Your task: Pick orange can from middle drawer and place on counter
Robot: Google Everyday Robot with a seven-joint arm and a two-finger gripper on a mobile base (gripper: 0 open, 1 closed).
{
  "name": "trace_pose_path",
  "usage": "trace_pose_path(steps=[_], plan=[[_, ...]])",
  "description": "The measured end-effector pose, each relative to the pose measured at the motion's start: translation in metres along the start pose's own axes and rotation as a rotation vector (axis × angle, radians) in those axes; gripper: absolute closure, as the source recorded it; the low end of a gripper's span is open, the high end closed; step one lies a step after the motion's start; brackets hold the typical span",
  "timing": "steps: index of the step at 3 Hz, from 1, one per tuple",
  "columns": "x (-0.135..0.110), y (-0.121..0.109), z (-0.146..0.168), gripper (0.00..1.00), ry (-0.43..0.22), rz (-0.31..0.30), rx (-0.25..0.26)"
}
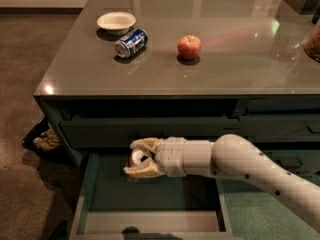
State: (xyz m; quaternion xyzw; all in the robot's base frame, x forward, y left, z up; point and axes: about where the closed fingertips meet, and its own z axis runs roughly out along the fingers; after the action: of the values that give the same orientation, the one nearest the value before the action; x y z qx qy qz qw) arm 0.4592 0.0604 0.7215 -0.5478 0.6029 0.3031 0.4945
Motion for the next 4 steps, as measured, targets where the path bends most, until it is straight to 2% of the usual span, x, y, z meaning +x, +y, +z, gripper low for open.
trace_pose_path(steps=[1,2,3,4], plan=[[-0.038,-0.02,-0.013,1.0,-0.009,-0.122,0.015],[-0.06,-0.065,-0.017,1.0,-0.009,-0.185,0.032],[-0.088,-0.092,-0.016,1.0,-0.048,-0.205,0.064],[-0.091,-0.092,-0.017,1.0,-0.049,-0.2,0.055]])
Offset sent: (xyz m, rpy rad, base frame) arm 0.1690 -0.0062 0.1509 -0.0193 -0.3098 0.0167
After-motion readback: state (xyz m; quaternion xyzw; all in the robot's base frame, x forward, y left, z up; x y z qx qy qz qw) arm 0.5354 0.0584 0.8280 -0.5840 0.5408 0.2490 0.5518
